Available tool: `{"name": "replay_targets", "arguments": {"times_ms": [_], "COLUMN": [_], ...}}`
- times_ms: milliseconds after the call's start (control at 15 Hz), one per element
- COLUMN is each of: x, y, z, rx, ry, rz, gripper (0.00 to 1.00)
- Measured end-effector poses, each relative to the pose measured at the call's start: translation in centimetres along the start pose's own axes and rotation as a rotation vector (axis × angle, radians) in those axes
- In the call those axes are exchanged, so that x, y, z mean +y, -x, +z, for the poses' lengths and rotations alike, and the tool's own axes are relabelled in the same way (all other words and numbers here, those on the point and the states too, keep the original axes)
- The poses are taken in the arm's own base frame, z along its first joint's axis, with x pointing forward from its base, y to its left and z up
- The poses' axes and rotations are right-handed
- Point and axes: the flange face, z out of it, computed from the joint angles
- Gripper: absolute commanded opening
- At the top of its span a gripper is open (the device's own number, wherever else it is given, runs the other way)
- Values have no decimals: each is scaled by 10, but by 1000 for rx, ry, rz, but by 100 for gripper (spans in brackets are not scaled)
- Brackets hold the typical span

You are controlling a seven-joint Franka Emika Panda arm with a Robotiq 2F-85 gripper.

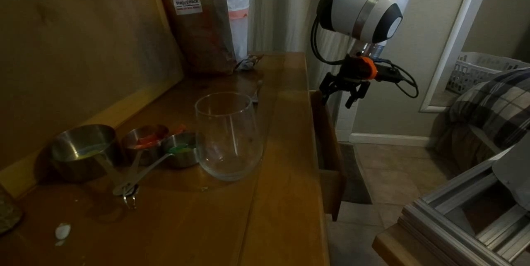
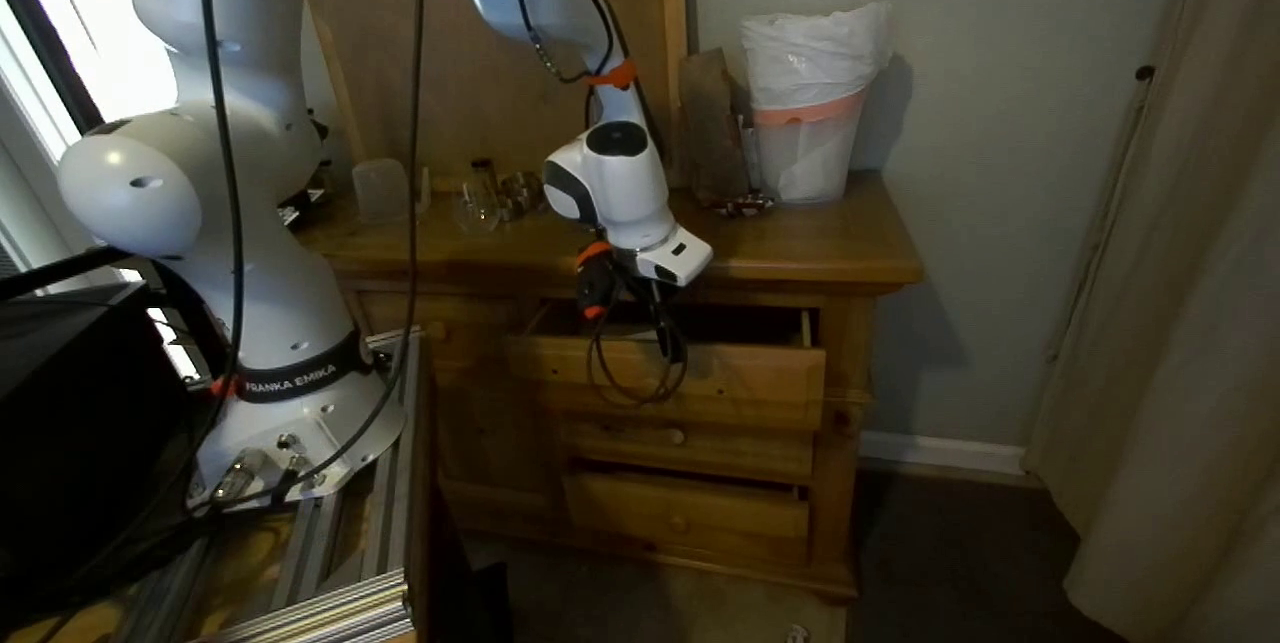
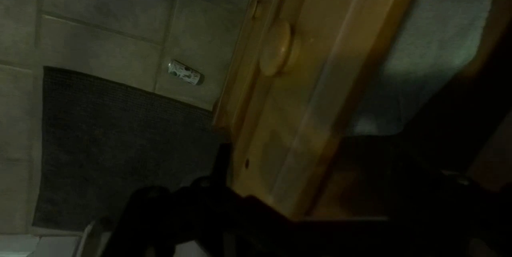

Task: Open the top drawer and put the folk inside then close the drawer

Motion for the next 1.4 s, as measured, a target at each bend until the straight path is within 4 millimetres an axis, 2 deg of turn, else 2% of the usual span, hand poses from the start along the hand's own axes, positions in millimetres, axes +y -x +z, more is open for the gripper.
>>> {"name": "replay_targets", "arguments": {"times_ms": [133, 267, 667, 1000, 1400], "x": [-14, -20, -3, 0, 2], "y": [0, 4, 20, 25, 26], "z": [-3, -1, 25, 44, 49], "rx": [6, -3, -37, -40, -36], "ry": [-17, -23, 36, 80, 100], "rz": [-18, -20, 17, 45, 76], "gripper": [100, 100, 100, 100, 100]}}
